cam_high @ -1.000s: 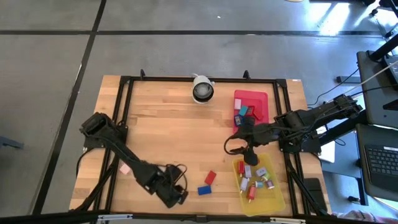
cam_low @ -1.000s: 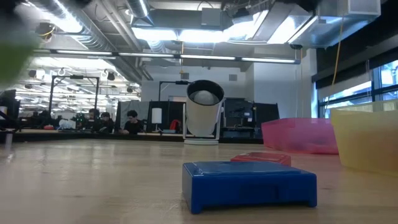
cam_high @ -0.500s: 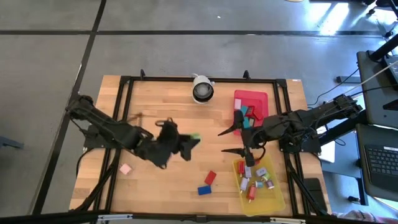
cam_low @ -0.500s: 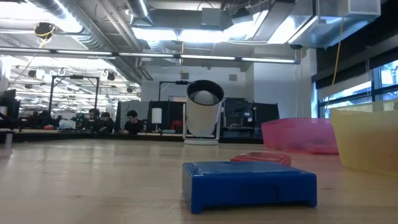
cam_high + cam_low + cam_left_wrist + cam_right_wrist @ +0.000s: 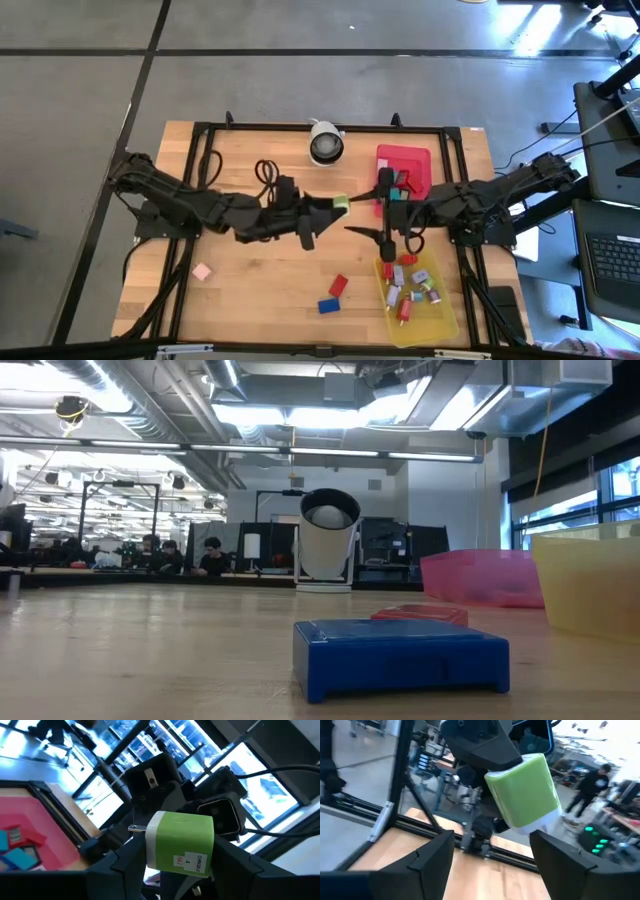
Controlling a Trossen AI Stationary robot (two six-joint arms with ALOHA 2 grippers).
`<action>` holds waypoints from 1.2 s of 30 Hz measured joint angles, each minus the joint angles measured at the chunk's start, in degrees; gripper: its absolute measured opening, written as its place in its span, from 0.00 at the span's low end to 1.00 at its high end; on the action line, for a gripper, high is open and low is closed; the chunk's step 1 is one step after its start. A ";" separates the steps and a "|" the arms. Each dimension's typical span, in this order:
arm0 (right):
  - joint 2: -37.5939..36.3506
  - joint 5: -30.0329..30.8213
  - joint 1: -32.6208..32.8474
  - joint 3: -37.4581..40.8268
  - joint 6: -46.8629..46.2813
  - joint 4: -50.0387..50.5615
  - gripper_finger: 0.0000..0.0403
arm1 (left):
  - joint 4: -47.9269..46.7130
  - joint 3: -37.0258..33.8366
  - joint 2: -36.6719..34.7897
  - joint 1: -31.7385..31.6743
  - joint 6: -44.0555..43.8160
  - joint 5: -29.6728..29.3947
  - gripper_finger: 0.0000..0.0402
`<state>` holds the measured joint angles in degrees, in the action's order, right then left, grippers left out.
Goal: Pick & Place Office items
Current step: Put the green charger adapter into the yellow bin
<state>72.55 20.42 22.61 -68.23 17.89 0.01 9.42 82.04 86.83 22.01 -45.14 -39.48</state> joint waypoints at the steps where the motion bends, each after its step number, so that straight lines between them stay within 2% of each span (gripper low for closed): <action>1: 0.16 1.10 0.02 0.00 0.58 -0.24 0.65 | 0.24 -0.02 0.11 -0.45 -0.22 0.81 0.46; 8: 0.88 8.64 0.04 0.13 3.04 -0.20 0.65 | -0.41 0.00 0.76 -1.36 -2.05 1.94 0.46; 18: 0.83 11.67 0.07 0.11 8.39 -1.07 0.65 | -0.04 0.01 0.54 -1.22 -2.38 2.90 0.46; 22: 0.64 16.89 -0.11 -0.06 11.67 -1.94 0.65 | -0.62 -0.04 0.69 -0.84 -3.46 5.24 0.46; 25: 0.70 18.95 -0.11 -0.04 10.32 -2.08 0.65 | -0.85 -0.04 0.63 -0.86 -3.84 7.01 0.46; 27: 0.66 17.83 -0.11 -0.04 7.92 -2.12 0.65 | -0.94 -0.04 0.63 -0.86 -3.51 7.03 0.46; 32: 0.61 7.00 -0.11 -0.04 3.25 -1.71 0.65 | -0.40 -0.04 0.63 -0.78 -3.39 7.85 0.46; 36: 0.59 5.80 -0.07 -0.04 1.61 -0.72 0.65 | -0.45 -0.04 0.63 -0.77 -3.82 9.60 0.46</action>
<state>73.14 26.22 22.55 -68.27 19.50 -0.71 8.97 82.00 87.46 21.24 -48.96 -29.88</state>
